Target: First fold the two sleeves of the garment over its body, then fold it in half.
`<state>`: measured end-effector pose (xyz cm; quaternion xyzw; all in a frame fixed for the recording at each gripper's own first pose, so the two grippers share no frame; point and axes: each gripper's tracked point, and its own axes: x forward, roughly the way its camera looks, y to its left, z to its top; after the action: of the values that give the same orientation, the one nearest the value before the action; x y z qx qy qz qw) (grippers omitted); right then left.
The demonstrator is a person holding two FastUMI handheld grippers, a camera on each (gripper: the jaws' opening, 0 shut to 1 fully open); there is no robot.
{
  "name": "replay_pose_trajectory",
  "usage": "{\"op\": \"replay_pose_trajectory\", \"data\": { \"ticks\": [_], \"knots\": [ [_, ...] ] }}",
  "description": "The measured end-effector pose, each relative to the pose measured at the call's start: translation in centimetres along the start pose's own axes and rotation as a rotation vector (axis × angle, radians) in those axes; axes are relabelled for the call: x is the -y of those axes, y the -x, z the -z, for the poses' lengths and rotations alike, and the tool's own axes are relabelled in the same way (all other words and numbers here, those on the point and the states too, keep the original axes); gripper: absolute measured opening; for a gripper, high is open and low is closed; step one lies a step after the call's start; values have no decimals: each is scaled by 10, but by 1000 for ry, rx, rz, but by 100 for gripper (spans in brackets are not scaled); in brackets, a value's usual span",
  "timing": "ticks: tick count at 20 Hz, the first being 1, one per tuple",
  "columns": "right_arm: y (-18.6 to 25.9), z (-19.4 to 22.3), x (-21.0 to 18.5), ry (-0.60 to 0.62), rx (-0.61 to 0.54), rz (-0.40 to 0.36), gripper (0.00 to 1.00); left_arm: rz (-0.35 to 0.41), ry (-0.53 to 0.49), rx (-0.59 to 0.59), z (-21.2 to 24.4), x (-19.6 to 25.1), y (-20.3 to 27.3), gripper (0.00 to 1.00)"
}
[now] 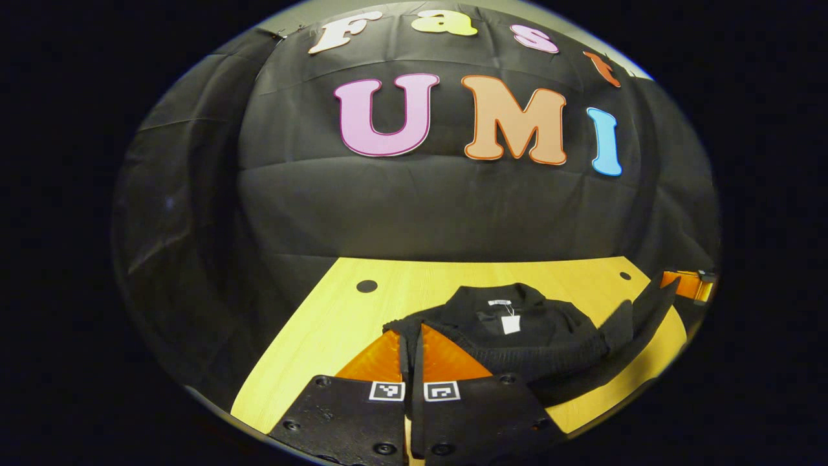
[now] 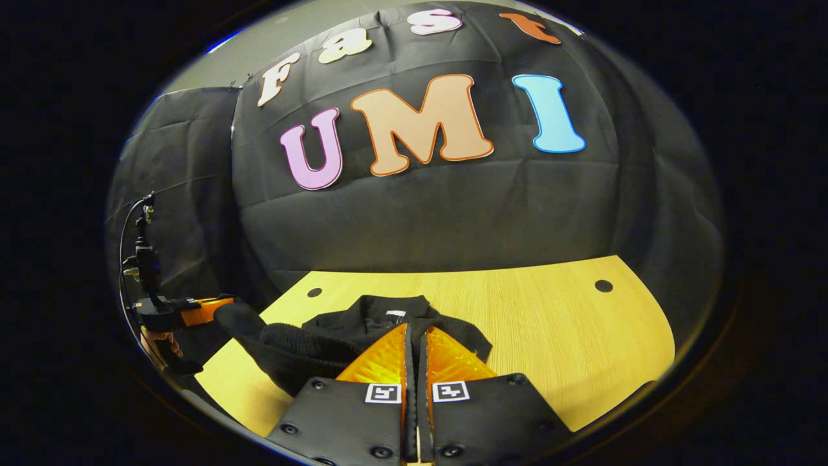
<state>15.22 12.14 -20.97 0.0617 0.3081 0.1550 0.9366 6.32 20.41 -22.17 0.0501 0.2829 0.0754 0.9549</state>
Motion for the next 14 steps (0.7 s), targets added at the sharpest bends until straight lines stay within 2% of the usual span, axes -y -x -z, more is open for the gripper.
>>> {"op": "replay_pose_trajectory", "data": {
  "ticks": [3,4,5,6,7,8,9,10,11,12,13,14],
  "knots": [
    [-40,-9,17,-12,-13,28,3,-50,-11,-25,3,-7,-37,0],
    [-53,-13,26,-5,-11,63,3,-81,-24,-28,2,-12,-48,0],
    [-62,-16,43,16,-10,147,3,-147,-39,-3,0,-24,-58,0],
    [-67,-23,58,42,8,220,35,-206,-42,39,-11,-32,-62,0],
    [-60,-25,63,54,53,250,67,-270,-58,94,-23,-44,-72,31],
    [-67,-43,65,59,95,245,99,-289,-80,137,-34,-42,-61,62],
    [-60,-54,61,67,131,244,95,-280,-96,170,-43,-39,-59,93],
    [-55,-59,61,82,151,257,99,-254,-103,196,-54,-29,-51,89],
    [-49,-60,61,98,164,269,99,-234,-107,211,-65,-20,-43,94],
    [-41,-61,58,107,175,268,99,-226,-111,226,-72,-16,-36,90],
    [-33,-61,53,110,189,264,99,-216,-108,242,-77,-14,-25,100],
    [-23,-61,47,112,202,260,100,-204,-100,258,-83,-11,-15,92]
  ]
}}
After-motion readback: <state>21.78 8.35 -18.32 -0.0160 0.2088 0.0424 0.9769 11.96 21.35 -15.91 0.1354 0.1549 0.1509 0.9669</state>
